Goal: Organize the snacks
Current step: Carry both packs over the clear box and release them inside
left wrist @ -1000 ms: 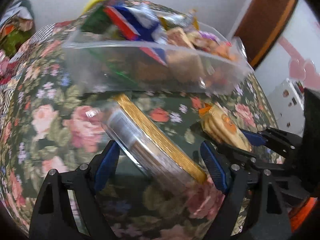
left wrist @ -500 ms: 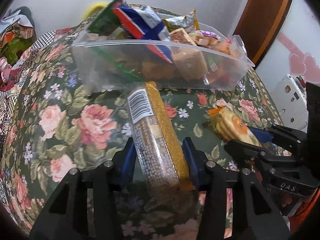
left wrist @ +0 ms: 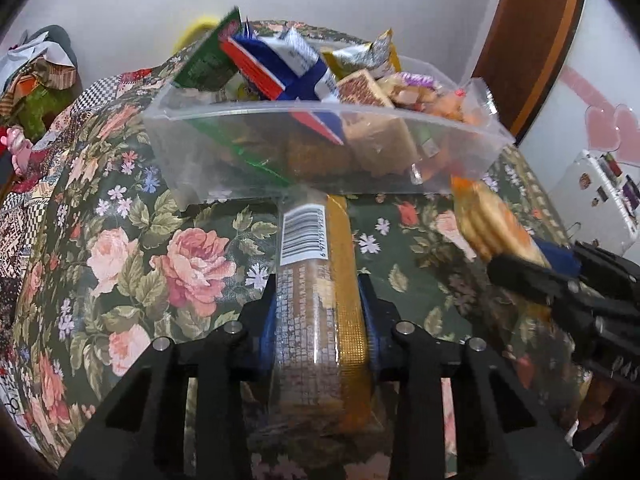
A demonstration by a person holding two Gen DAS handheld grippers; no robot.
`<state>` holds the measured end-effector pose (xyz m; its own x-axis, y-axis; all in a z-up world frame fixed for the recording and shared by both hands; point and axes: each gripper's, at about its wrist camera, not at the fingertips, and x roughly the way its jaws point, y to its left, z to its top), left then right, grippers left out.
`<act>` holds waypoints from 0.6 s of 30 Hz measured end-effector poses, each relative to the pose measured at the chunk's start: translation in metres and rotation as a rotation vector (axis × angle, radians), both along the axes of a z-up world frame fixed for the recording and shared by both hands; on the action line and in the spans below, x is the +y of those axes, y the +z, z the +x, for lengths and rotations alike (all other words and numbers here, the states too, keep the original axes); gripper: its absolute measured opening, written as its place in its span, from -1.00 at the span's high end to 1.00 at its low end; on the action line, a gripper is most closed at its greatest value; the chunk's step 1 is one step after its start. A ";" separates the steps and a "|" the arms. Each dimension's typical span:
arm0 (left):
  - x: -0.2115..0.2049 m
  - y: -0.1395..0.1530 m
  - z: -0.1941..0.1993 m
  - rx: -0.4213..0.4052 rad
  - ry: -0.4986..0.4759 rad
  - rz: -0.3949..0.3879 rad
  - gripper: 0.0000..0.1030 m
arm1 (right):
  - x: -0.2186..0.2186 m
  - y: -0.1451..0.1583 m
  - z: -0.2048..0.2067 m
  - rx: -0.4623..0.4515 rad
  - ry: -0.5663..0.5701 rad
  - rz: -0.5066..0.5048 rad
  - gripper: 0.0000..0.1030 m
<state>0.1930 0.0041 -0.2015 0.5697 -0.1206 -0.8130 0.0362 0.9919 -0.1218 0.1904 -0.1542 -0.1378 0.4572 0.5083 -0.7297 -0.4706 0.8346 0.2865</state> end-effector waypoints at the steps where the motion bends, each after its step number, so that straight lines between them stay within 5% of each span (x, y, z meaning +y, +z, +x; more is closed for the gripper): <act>1: 0.001 0.005 -0.003 -0.011 -0.002 0.000 0.31 | -0.001 0.004 0.000 -0.009 -0.006 0.010 0.35; 18: -0.002 0.093 0.013 -0.215 -0.012 -0.054 0.31 | -0.011 0.063 0.031 -0.181 -0.118 0.090 0.35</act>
